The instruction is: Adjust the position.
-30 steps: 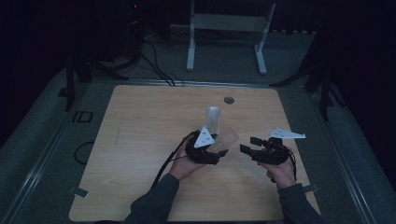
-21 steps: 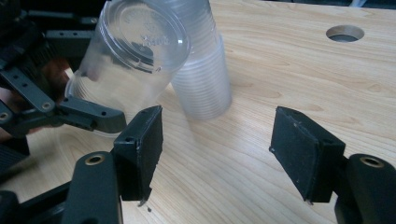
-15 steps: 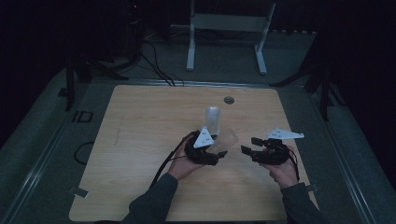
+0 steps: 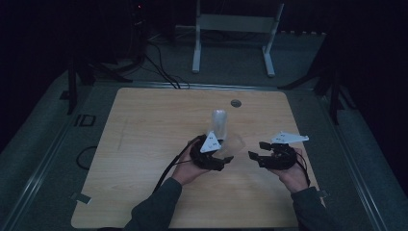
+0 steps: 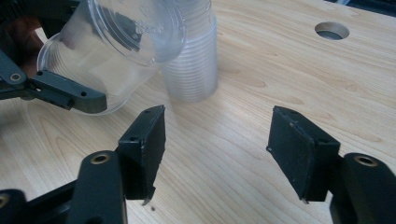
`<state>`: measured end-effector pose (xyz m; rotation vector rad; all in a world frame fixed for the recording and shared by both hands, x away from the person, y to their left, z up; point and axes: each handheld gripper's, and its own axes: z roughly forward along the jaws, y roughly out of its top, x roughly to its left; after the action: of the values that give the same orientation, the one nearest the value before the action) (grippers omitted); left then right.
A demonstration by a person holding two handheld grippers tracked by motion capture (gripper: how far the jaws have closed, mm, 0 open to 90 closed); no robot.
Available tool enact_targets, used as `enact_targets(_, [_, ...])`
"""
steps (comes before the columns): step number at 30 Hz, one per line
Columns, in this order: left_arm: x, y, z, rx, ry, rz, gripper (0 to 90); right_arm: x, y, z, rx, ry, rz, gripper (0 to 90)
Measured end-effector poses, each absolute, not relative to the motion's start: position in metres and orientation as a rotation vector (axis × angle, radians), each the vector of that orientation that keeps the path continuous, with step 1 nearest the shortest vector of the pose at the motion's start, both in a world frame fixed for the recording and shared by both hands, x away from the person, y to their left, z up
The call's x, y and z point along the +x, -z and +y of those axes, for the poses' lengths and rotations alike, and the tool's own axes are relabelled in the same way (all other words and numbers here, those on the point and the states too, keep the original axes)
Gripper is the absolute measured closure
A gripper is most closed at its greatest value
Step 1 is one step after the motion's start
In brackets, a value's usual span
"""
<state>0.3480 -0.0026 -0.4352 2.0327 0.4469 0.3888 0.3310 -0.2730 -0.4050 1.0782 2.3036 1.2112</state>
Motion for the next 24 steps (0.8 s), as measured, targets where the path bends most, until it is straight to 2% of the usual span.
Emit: enact_targets(24, [0.349,0.436,-0.006,2.095,-0.391,0.424,31.3,0.340,0.391,-0.263,0.890,-1.021,2.425,36.5])
